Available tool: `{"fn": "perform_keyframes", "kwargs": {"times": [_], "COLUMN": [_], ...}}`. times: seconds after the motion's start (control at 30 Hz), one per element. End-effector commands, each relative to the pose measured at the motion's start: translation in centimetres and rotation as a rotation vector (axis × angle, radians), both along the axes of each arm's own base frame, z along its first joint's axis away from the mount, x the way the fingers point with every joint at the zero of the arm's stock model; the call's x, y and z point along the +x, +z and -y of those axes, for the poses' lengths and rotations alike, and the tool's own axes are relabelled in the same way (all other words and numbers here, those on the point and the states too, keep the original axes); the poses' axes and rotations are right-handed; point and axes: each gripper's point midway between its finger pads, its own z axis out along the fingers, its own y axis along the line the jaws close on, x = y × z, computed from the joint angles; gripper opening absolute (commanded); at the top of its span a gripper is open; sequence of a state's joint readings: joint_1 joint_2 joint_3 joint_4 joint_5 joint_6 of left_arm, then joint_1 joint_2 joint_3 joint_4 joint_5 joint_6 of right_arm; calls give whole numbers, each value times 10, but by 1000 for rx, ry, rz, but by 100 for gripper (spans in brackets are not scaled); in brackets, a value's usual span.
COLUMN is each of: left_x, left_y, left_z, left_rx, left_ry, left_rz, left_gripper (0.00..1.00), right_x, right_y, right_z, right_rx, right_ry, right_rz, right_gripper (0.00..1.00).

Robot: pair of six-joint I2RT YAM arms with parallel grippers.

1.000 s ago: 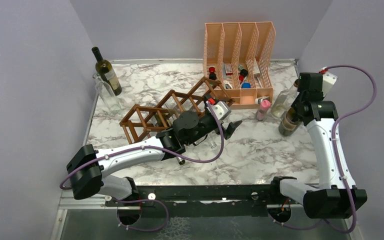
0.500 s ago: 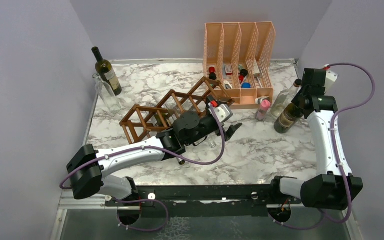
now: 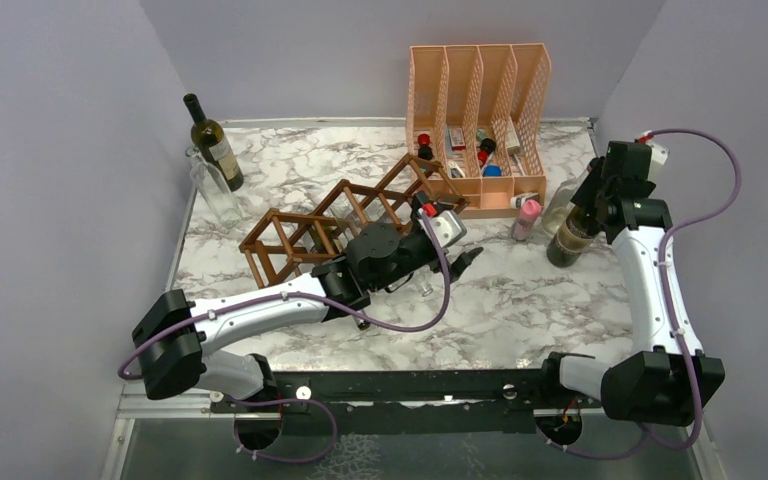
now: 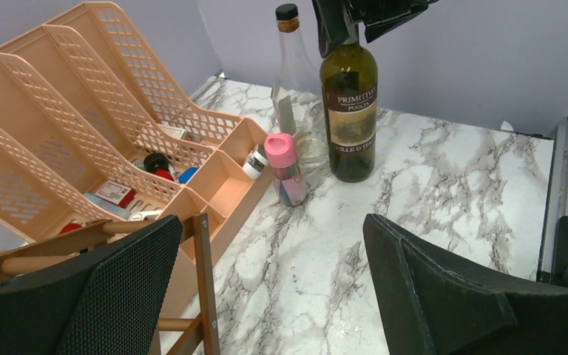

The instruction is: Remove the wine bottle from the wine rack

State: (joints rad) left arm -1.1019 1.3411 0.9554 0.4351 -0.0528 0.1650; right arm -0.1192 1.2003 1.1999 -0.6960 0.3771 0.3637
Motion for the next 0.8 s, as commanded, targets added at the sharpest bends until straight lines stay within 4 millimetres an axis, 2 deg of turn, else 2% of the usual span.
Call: {"fn": "perform_keyframes", "kwargs": {"times": [0.0, 0.17, 0.27, 0.4, 0.5, 0.63, 0.77], "left_x": [-2, -2, -3, -5, -4, 0, 5], "left_y": [33, 36, 42, 53, 57, 60, 71], "left_z": [-8, -11, -15, -21, -25, -31, -45], "left_rx": [-51, -49, -56, -67, -63, -53, -61], "left_ry": [9, 19, 20, 23, 39, 69, 125], "left_rz": [65, 81, 98, 129, 155, 179, 209], "left_gripper": [99, 99, 99, 99, 99, 99, 99], "right_x": [4, 3, 2, -6, -9, -7, -6], "right_y": [18, 39, 73, 131, 155, 163, 149], "right_z": [-3, -6, -16, -35, -61, -115, -162], "right_rx": [2, 16, 24, 27, 69, 184, 398], "right_ry": [26, 31, 90, 206, 341, 644, 870], "right_rz": [74, 108, 189, 344, 434, 473, 425], "right_gripper": [66, 80, 84, 84, 81, 79, 82]}}
